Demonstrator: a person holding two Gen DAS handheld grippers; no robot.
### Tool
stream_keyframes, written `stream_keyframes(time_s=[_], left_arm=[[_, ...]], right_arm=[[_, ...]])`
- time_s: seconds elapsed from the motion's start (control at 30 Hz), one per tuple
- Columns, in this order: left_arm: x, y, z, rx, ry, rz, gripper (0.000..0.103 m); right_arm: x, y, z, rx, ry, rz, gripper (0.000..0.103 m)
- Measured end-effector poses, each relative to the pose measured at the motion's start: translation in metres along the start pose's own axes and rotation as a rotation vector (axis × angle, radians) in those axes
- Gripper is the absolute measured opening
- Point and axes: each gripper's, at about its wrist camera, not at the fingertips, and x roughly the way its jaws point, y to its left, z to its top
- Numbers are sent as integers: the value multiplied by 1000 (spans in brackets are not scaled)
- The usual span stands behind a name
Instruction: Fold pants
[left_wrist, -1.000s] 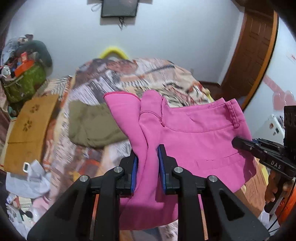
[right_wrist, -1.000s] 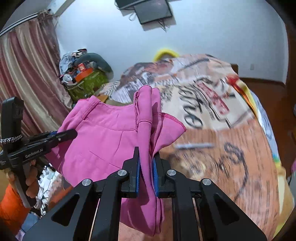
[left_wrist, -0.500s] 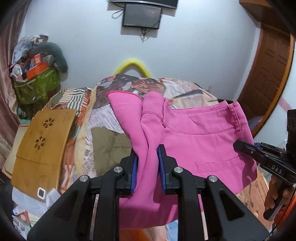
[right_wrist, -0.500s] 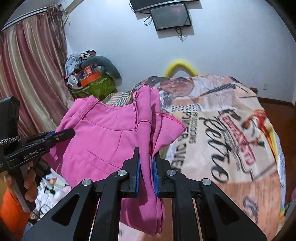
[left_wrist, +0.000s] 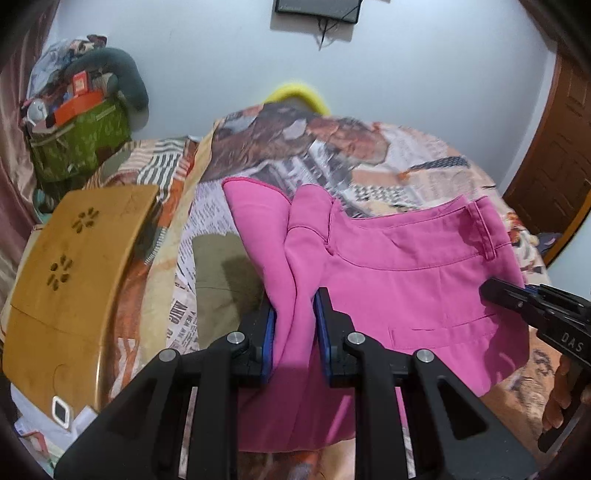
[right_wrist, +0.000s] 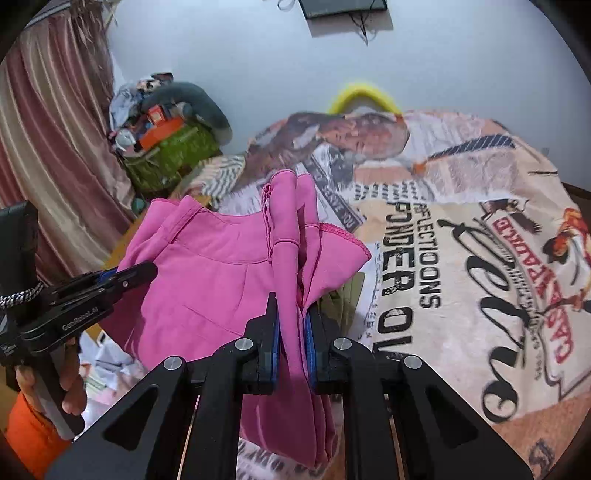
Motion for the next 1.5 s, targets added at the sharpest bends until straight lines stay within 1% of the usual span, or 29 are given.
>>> stream_keyframes(time_s=[0.1, 0.17, 0.27, 0.3, 0.33, 0.43, 0.5, 0.57, 0.6, 0.63, 0.67, 0.7, 0.77, 0.83, 0.9, 0.97, 1.03, 1.07, 1.17, 1.3, 1.4, 1.43, 1.47, 1.5], left_arm=[[29, 13, -3, -13, 29, 8, 20], [46, 20, -7, -23, 58, 3, 20], [63, 24, -15, -7, 96, 4, 20], [67, 24, -19, 4, 105, 19, 20], [69, 25, -22, 12, 112, 26, 21], [68, 31, -27, 6, 99, 16, 29], [66, 34, -29, -2, 95, 18, 32], [64, 38, -30, 0, 100, 44, 32], [63, 41, -32, 2, 107, 60, 33], [62, 43, -33, -1, 111, 67, 34], [60, 47, -35, -8, 116, 74, 37], [58, 52, -37, -21, 123, 79, 37], [51, 61, -43, -49, 137, 79, 37], [44, 66, -46, -66, 143, 91, 37], [31, 68, -50, -73, 142, 107, 37], [14, 67, -51, -77, 132, 105, 37], [-11, 62, -48, -69, 102, 91, 37], [-22, 58, -46, -58, 84, 87, 37], [-69, 39, -41, -7, 14, 85, 37], [-142, 9, -38, 47, -94, 69, 37], [-200, -16, -45, 81, -182, 28, 38], [-217, -25, -48, 90, -209, 20, 39], [-235, -34, -51, 99, -237, 15, 40], [-254, -43, -55, 105, -267, 12, 42]], right_arm=[[28, -6, -2, 14, 35, 8, 10], [40, -8, -5, 5, 54, 4, 10], [53, -9, -11, -21, 87, -11, 10], [55, -10, -11, -26, 91, -15, 10], [55, -11, -14, -37, 89, -20, 10], [53, -14, -16, -34, 84, -10, 12], [52, -15, -17, -38, 90, -23, 18], [53, -15, -18, -48, 100, -53, 21], [53, -15, -20, -61, 112, -73, 26], [52, -15, -22, -68, 122, -89, 29], [51, -15, -23, -72, 128, -99, 35], [49, -16, -24, -74, 130, -107, 39], [38, -18, -29, -69, 129, -121, 42], [31, -20, -30, -58, 135, -125, 42], [18, -20, -31, -47, 131, -127, 42], [1, -16, -29, -48, 115, -125, 42], [-15, -10, -27, -54, 103, -116, 42], [-29, -4, -26, -65, 93, -104, 42], [-67, 15, -24, -117, 33, -109, 42], [-125, 39, -26, -153, -58, -91, 42], [-165, 56, -28, -174, -135, -70, 42], [-186, 63, -30, -181, -174, -61, 42], [-198, 67, -32, -183, -198, -55, 42], [-216, 72, -35, -185, -233, -42, 42]])
